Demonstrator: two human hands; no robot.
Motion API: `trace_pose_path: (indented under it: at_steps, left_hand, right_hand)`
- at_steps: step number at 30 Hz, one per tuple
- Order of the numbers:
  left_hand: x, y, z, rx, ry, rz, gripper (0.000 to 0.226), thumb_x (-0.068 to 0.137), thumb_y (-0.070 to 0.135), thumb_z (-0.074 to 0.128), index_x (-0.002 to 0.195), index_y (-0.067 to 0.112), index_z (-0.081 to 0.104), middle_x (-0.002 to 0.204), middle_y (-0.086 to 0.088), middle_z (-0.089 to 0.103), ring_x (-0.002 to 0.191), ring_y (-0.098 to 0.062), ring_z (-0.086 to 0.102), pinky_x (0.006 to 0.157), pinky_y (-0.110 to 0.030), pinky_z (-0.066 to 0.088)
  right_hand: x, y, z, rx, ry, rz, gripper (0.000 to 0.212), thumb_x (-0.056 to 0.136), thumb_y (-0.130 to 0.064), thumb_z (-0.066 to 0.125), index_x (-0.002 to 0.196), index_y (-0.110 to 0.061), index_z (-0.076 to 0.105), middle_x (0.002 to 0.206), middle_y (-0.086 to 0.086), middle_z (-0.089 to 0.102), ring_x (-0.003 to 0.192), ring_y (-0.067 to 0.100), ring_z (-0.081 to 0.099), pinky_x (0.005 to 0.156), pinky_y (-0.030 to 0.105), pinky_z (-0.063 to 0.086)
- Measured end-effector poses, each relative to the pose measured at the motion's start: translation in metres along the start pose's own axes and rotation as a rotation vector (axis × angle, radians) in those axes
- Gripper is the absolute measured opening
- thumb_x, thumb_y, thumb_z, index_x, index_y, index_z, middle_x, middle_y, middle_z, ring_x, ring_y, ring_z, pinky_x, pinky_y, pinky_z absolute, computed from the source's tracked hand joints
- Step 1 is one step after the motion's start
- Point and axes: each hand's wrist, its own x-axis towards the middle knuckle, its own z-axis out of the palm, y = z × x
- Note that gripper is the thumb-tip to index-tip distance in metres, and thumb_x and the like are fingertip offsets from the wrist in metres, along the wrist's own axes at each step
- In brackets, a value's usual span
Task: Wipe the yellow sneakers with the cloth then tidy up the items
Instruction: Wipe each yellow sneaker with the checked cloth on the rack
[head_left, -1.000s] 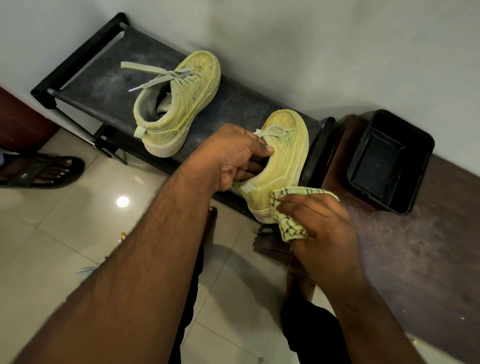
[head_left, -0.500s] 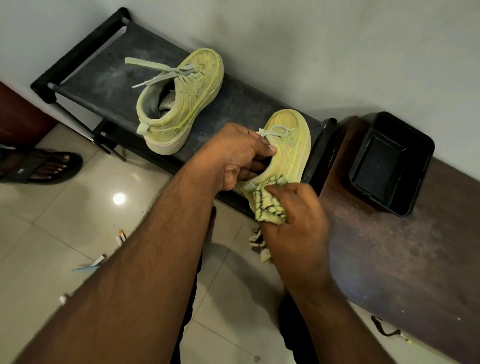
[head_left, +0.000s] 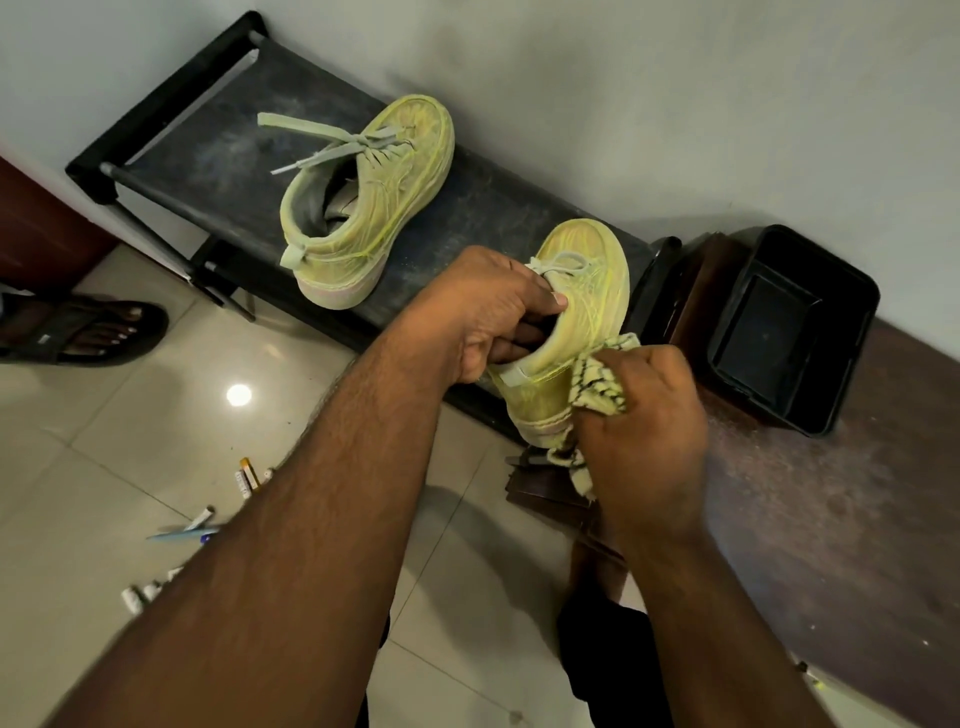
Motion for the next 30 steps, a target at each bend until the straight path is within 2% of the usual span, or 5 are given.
trace_pose_path:
  at_steps: [5,14,19,26,30]
  left_hand:
    - [-0.001,0.002,-0.001,0.014,0.013,0.005,0.007,0.085,0.001,0.067,0.092,-0.001,0.068,0.071,-0.010,0.067,0.051,-0.015,0.064,0.046,-0.023,0.051]
    - [-0.001,0.001,0.000,0.009,0.008,0.002,0.007,0.085,0.001,0.067,0.092,-0.001,0.067,0.070,-0.010,0.067,0.051,-0.014,0.065,0.046,-0.023,0.051]
    - [-0.001,0.001,0.000,0.003,0.003,0.003,0.017,0.086,0.000,0.066,0.101,-0.006,0.066,0.072,-0.011,0.068,0.051,-0.015,0.066,0.046,-0.024,0.052]
    - [-0.001,0.001,-0.001,-0.010,0.004,-0.005,0.006,0.086,0.001,0.067,0.092,0.000,0.067,0.069,-0.008,0.068,0.049,-0.013,0.066,0.046,-0.022,0.051]
    - [-0.002,0.001,-0.001,-0.021,0.007,-0.001,0.014,0.085,0.000,0.067,0.098,-0.004,0.067,0.070,-0.010,0.068,0.049,-0.014,0.066,0.045,-0.022,0.051]
  right_hand:
    - [-0.011,-0.018,0.006,-0.027,-0.035,-0.214,0.025,0.071,-0.002,0.067,0.095,0.004,0.069,0.086,0.013,0.060,0.077,0.024,0.056,0.060,0.029,0.047]
    - [-0.010,-0.015,0.005,-0.057,-0.035,-0.249,0.027,0.077,-0.011,0.057,0.096,0.004,0.069,0.087,0.013,0.061,0.077,0.025,0.056,0.063,0.027,0.044]
    - [0.004,0.007,0.001,-0.061,-0.012,-0.086,0.028,0.072,-0.001,0.070,0.100,0.002,0.069,0.090,0.012,0.059,0.081,0.026,0.056,0.066,0.038,0.053]
    - [-0.012,-0.009,0.002,-0.041,-0.082,-0.242,0.031,0.071,-0.007,0.060,0.099,0.001,0.070,0.090,0.011,0.062,0.079,0.026,0.056,0.063,0.026,0.045]
    - [0.007,0.015,0.000,0.004,-0.052,-0.017,0.029,0.073,0.000,0.068,0.102,-0.004,0.070,0.094,0.007,0.059,0.084,0.025,0.058,0.067,0.041,0.054]
